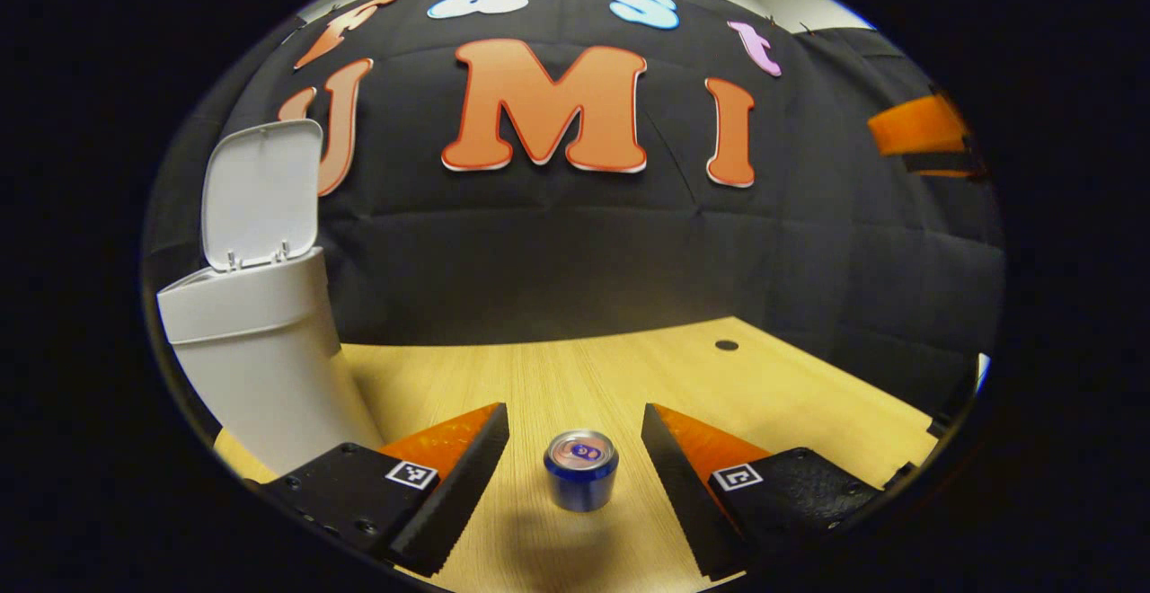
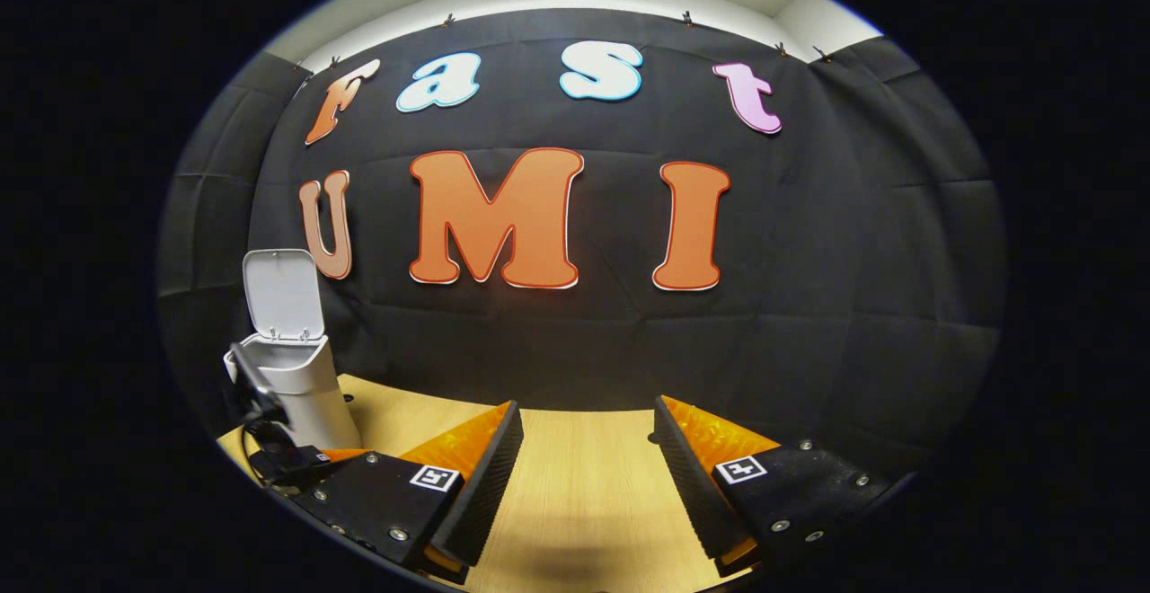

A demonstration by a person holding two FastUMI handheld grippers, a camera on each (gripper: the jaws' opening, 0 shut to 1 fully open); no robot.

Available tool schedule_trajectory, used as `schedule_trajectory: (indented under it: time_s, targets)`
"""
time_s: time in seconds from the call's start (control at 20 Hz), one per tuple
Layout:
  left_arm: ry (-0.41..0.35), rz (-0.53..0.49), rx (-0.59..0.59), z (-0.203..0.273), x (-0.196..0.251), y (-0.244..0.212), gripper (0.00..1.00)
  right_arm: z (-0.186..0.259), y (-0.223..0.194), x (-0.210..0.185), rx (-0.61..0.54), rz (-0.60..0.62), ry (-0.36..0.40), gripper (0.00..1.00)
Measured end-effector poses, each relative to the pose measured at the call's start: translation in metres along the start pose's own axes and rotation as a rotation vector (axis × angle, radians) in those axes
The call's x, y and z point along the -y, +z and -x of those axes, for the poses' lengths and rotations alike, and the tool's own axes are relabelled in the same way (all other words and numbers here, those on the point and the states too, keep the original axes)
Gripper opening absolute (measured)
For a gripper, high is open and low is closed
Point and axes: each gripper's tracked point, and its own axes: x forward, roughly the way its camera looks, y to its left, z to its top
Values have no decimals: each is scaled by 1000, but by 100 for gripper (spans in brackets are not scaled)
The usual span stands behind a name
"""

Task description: Press the lid of the desktop garbage bin to open it, pick up the crumpled paper on the desktop and throw it into the bin, then pick up the pop can on the desktop and drop it into the bin, and finally close the garbage bin lid.

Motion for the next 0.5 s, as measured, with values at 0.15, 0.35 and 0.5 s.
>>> schedule_trajectory:
  time_s: [0.15,0.35,0.5]
  targets:
    - [7,-5,-85,-31,1,-36,99,7,3,8,-6,-4,-21,88]
    - [34,18,-184,-59,-2,-77,98,12,4,18,-14,-4,-53,91]
    - [30,23,-212,-70,-5,-89,99,14,2,21,-26,0,-67,92]
